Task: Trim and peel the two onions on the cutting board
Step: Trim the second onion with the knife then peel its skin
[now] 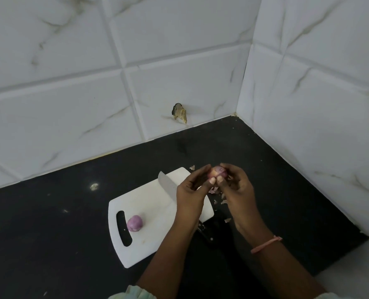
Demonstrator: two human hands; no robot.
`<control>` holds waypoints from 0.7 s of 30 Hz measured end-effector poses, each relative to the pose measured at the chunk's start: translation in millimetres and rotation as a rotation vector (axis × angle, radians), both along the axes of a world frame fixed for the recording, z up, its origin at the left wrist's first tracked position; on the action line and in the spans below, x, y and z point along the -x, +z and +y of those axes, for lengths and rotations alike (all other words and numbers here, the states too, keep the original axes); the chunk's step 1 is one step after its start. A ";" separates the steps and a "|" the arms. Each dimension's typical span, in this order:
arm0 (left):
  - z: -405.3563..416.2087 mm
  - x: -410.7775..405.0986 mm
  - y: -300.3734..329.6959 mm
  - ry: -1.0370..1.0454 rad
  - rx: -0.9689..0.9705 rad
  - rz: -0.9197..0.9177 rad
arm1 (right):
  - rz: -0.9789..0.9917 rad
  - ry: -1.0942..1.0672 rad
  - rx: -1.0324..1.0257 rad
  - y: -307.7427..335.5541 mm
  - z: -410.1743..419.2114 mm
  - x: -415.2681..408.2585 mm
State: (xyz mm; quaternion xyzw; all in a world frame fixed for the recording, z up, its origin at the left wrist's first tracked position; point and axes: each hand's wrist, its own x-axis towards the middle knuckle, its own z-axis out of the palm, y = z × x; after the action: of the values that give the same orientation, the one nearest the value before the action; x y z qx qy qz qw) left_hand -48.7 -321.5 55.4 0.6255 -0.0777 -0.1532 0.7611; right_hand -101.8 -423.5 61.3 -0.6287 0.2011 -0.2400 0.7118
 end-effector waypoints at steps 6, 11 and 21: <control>-2.1 -5.8 1.2 -0.002 -0.130 -0.129 | 0.044 0.110 0.133 -0.5 -11.9 7.3; 0.1 -17.9 7.3 -0.033 -0.134 -0.170 | 0.075 0.109 0.153 2.0 -17.0 9.4; -6.3 -13.4 11.7 -0.106 -0.217 -0.268 | 0.039 0.013 0.047 -2.4 -16.2 11.0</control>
State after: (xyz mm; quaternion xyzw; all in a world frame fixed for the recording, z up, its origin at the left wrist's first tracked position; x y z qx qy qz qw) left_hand -35.2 -327.9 67.1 0.7139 -0.1943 -0.1160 0.6626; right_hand -112.7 -439.6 58.9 -0.6510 0.2053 -0.2276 0.6944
